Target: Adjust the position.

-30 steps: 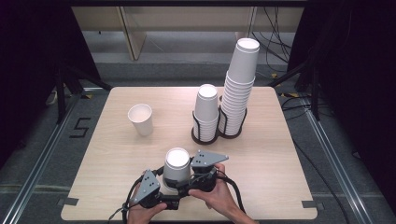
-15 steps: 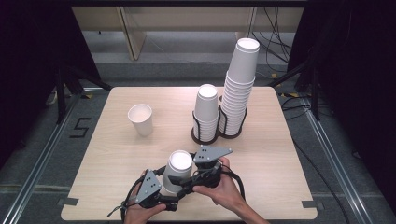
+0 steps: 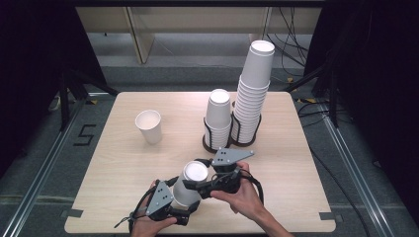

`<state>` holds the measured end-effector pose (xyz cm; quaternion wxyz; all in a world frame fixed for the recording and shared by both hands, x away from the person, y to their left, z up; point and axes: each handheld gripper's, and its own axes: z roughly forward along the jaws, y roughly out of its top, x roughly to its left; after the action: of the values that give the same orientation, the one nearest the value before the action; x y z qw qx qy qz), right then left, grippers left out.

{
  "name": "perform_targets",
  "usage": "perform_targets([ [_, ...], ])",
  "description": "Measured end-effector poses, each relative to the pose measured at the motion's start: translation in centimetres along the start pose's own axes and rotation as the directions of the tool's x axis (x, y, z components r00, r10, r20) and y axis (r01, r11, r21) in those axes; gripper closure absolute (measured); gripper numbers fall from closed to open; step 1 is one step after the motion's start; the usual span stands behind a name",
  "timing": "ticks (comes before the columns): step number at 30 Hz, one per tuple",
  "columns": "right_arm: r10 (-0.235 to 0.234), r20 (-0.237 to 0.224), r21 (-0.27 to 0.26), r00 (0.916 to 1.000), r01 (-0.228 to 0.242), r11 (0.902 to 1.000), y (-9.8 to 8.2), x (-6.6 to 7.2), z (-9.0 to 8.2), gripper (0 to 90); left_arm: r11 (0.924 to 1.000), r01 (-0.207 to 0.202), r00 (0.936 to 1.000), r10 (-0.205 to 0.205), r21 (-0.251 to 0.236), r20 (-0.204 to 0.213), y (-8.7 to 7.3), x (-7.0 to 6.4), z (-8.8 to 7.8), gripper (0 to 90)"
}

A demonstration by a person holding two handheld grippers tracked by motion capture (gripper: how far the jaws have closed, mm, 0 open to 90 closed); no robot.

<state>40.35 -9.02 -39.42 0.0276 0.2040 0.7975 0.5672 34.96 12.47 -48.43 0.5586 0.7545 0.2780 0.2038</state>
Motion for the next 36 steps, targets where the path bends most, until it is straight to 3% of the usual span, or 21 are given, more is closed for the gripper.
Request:
perform_targets([
  [3, 0.057, -0.021, -0.025, 0.9981, -0.058, 0.9980, 0.02, -0.05, -0.16, 25.8, 0.9992, 0.014, 0.9999, -0.014, -0.037, 0.001, -0.08, 0.05, -0.06, 2.0],
  [5, 0.044, -0.015, -0.046, 0.9989, -0.045, 0.9979, 0.16, -0.18, -0.33, 25.9, 0.9980, 0.022, 0.9997, -0.023, -0.060, -0.010, -0.13, 0.03, -0.04, 1.5],
  [6, 0.081, -0.009, -0.055, 0.9966, -0.082, 0.9951, 0.21, 0.06, -0.47, 26.0, 0.9975, 0.020, 0.9997, -0.021, -0.068, -0.013, -0.14, 0.04, -0.03, 1.3],
  [7, 0.056, -0.012, -0.077, 0.9983, -0.057, 0.9954, 0.30, -0.12, -0.44, 26.0, 0.9965, 0.020, 0.9996, -0.021, -0.081, -0.016, -0.16, 0.00, 0.01, 1.4],
  [8, 0.059, -0.009, -0.083, 0.9982, -0.060, 0.9947, 0.41, -0.08, -0.54, 26.0, 0.9945, 0.020, 0.9997, -0.021, -0.103, -0.011, -0.18, -0.02, 0.15, 1.3],
  [9, 0.057, -0.007, -0.097, 0.9983, -0.057, 0.9936, 0.48, -0.05, -0.59, 26.0, 0.9963, 0.012, 0.9996, -0.014, -0.085, -0.024, -0.08, -0.10, -0.03, 1.0],
  [17, 0.111, -0.031, -0.126, 0.9934, -0.114, 0.9854, 0.39, -0.09, -0.64, 26.0, 0.9906, 0.009, 0.9989, -0.015, -0.136, -0.045, 0.03, -0.25, 0.09, 0.9],
  [18, 0.133, -0.041, -0.125, 0.9902, -0.138, 0.9825, 0.29, -0.05, -0.57, 26.1, 0.9925, 0.003, 0.9986, -0.009, -0.122, -0.051, 0.10, -0.24, -0.11, 1.1],
  [20, 0.116, -0.043, -0.128, 0.9923, -0.121, 0.9844, 0.12, -0.17, -0.35, 26.0, 0.9919, 0.005, 0.9985, -0.012, -0.127, -0.053, 0.11, -0.27, -0.09, 1.2],
  [21, 0.147, -0.045, -0.117, 0.9881, -0.152, 0.9815, 0.07, 0.01, -0.37, 26.0, 0.9917, 0.009, 0.9985, -0.016, -0.128, -0.053, 0.08, -0.25, -0.07, 1.2],
  [23, 0.114, -0.040, -0.120, 0.9927, -0.118, 0.9857, 0.03, -0.13, -0.21, 26.0, 0.9920, 0.005, 0.9983, -0.012, -0.127, -0.056, 0.07, -0.24, -0.14, 1.4],
  [25, 0.141, -0.047, -0.111, 0.9888, -0.146, 0.9830, 0.03, -0.02, -0.27, 26.0, 0.9924, 0.001, 0.9987, -0.007, -0.123, -0.050, 0.09, -0.15, -0.17, 2.1],
  [33, 0.140, -0.041, -0.104, 0.9894, -0.143, 0.9843, -0.16, -0.56, -0.26, 25.2, 0.9952, -0.023, 0.9994, 0.020, -0.095, -0.029, 0.22, 0.30, -0.25, 5.8],
  [36, 0.171, -0.050, -0.080, 0.9841, -0.174, 0.9815, -0.12, -0.53, -0.47, 24.7, 0.9956, -0.032, 0.9993, 0.030, -0.088, -0.021, 0.26, 0.42, -0.33, 6.4],
])
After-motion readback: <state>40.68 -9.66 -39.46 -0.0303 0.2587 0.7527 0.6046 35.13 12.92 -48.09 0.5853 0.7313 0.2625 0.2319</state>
